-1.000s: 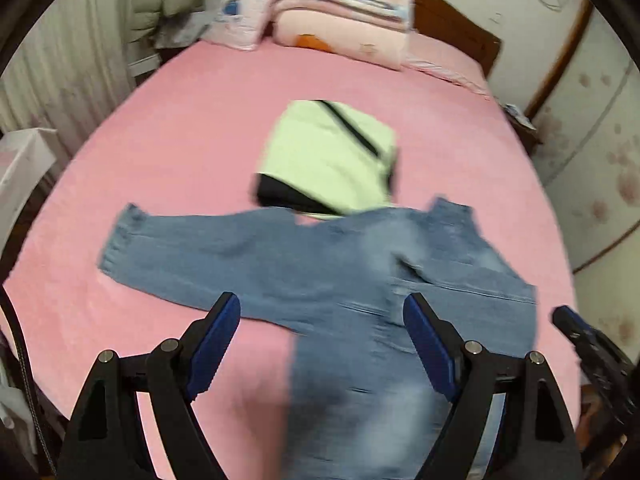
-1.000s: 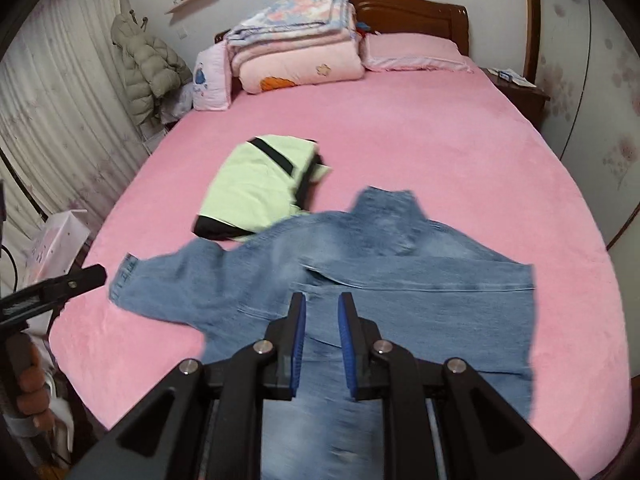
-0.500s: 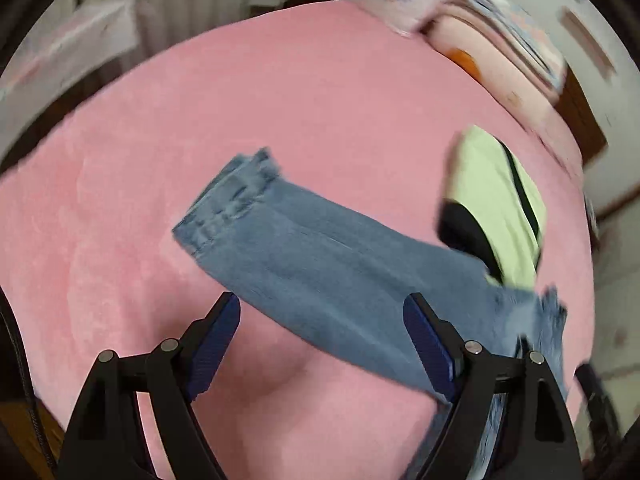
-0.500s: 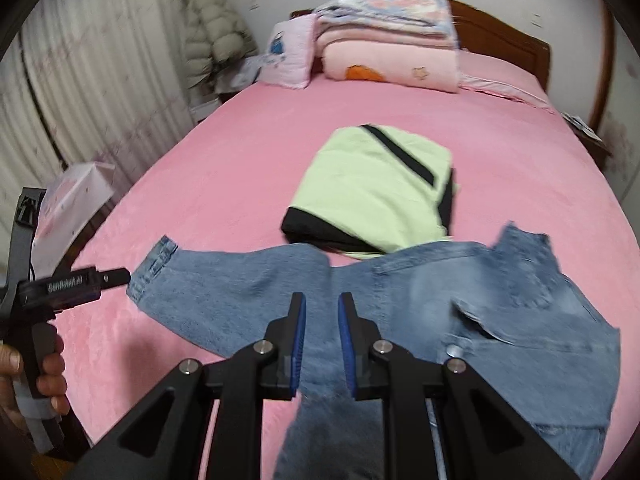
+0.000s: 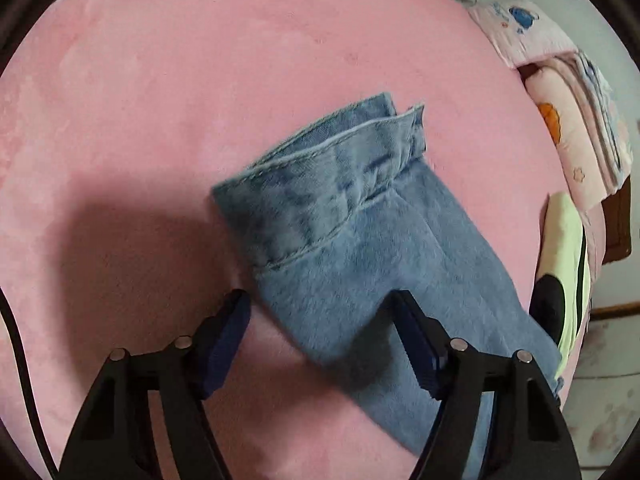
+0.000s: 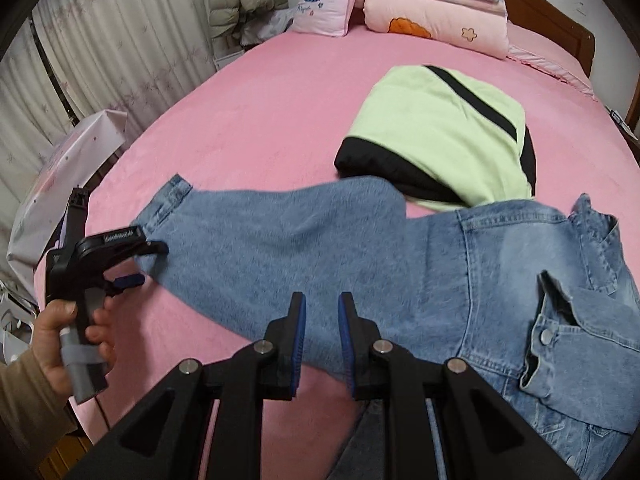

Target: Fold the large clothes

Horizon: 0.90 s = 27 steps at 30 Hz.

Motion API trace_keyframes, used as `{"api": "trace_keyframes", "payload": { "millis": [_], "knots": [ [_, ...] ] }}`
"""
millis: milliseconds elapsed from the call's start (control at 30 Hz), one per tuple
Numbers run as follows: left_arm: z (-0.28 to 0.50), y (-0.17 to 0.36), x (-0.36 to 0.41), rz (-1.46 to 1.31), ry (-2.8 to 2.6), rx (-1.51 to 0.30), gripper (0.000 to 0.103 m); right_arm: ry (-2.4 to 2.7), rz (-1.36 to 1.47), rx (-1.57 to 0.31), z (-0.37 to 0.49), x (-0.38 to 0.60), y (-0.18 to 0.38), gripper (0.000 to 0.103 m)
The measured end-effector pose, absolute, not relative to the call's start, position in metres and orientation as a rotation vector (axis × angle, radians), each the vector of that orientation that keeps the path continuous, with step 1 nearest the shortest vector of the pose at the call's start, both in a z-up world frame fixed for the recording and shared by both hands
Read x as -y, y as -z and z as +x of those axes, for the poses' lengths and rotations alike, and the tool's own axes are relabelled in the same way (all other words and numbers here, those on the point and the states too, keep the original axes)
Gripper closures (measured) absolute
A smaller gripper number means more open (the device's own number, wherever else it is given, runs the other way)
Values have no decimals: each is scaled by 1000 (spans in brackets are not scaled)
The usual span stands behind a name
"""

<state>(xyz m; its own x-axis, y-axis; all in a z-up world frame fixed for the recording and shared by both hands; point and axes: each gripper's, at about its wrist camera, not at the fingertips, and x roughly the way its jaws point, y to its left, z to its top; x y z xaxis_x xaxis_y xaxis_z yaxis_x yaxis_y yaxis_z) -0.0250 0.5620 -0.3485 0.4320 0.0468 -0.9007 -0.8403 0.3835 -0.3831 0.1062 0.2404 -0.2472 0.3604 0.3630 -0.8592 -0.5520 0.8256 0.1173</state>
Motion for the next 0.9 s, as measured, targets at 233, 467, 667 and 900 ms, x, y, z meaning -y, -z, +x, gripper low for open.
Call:
{"api": "trace_keyframes", "payload": {
  "millis": [233,467,667,900],
  "knots": [
    [-3,305,-539,-925,-648,-869,100,-555,-164,-1107,104,-219,258,87],
    [46,177,-434,-715,-340,-684,100,-480,-109,-1095,102,-167,245,87],
    [108,127,-290,-593,3,-663,100,-342,-53,-1054,111,-90,226,87],
    [162,166,-151,-515,165,-770,100,-183,-12,-1009,129,12,216,87]
  ]
}}
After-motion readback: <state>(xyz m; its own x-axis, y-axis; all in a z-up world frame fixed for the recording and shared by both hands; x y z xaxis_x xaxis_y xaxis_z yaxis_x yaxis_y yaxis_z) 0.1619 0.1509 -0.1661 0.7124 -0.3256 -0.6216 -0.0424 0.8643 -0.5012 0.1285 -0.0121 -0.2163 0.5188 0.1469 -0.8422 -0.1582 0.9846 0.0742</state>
